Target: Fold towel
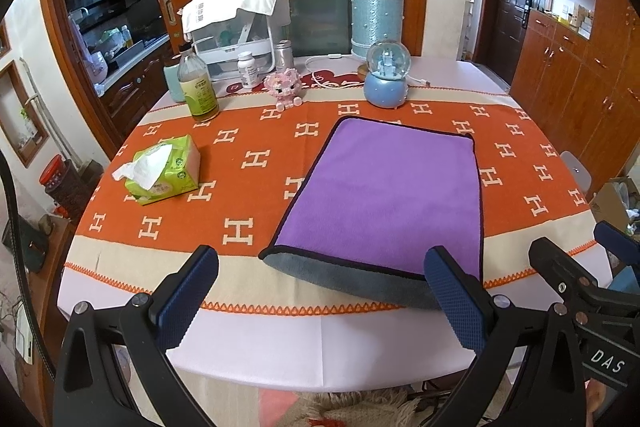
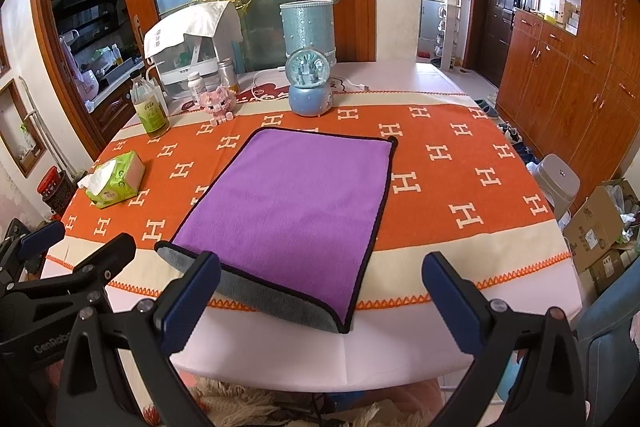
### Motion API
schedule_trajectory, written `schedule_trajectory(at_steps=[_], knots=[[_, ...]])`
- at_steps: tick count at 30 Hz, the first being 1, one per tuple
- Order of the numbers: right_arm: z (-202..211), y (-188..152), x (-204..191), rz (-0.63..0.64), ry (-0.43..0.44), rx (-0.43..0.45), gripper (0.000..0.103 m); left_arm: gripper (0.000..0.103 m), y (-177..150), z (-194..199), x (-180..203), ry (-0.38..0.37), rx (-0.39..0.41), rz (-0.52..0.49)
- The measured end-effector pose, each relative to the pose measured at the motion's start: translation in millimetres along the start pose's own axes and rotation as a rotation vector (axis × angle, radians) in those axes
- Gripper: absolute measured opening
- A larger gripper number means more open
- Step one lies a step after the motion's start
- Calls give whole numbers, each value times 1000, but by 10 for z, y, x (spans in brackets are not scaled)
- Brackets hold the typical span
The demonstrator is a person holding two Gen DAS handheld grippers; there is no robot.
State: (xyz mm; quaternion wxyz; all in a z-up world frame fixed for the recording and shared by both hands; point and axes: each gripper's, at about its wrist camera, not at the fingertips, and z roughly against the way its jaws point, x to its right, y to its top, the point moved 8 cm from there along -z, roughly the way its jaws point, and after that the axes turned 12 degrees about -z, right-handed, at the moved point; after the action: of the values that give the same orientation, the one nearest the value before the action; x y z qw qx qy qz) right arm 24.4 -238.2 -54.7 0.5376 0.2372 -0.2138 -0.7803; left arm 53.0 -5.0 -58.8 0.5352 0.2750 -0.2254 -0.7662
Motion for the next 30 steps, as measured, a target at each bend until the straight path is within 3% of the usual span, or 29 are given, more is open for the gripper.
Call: schedule_trajectory(at_steps=[13, 22, 28, 30], knots=[[57, 249, 51, 28, -49, 65, 101, 102, 253, 0, -34, -33, 58, -73], [-27, 277, 66, 50, -32, 68, 101, 102, 238, -270, 28, -170, 29, -126], [-253, 163, 172, 50, -11, 43, 101, 102, 123, -535, 75, -217, 28, -212], [-342, 100, 200, 63, -14, 36, 99, 98, 38, -661, 104, -281, 13, -231]])
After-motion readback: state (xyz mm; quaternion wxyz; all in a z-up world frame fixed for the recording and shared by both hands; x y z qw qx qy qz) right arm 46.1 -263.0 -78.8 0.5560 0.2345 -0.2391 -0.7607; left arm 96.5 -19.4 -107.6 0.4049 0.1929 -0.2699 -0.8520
